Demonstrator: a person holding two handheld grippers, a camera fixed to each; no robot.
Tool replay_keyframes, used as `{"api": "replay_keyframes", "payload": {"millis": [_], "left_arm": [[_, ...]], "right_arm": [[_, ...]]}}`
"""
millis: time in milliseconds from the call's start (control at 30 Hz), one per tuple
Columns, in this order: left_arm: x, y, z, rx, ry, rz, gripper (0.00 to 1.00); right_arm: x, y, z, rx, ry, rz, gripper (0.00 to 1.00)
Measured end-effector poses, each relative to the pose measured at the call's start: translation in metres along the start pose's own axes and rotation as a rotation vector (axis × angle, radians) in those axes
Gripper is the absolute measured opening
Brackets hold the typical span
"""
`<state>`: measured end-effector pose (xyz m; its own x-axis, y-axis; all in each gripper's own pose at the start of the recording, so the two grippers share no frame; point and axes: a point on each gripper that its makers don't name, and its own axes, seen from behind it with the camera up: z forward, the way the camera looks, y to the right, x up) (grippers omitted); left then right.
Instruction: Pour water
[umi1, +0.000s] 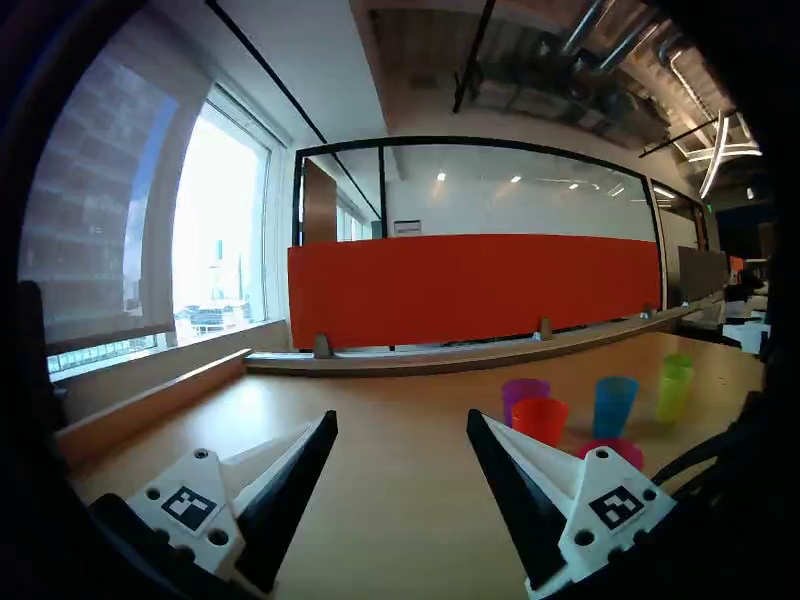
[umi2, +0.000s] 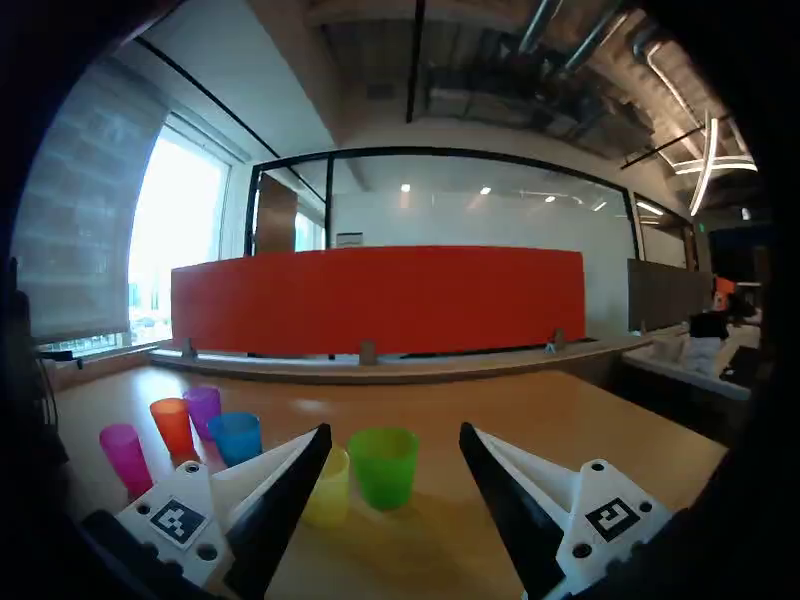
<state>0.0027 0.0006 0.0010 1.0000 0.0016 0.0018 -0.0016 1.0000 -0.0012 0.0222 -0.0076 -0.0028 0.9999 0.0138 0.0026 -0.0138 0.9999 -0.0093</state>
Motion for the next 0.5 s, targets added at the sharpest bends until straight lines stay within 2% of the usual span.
{"api": "replay_keyframes", "payload": {"millis": [167, 500], "left_arm": [[0.021, 0.001, 0.003, -0.005, -0.011, 0.006, 0.96], [0.085, -0.003, 0.001, -0.016, -0.033, 0.000, 0.96]], "right_arm": [[0.031, -0.004, -0.003, -0.005, -0.007, -0.016, 1.00], [0.106, -0.003, -0.007, -0.012, -0.020, -0.018, 1.00]]}}
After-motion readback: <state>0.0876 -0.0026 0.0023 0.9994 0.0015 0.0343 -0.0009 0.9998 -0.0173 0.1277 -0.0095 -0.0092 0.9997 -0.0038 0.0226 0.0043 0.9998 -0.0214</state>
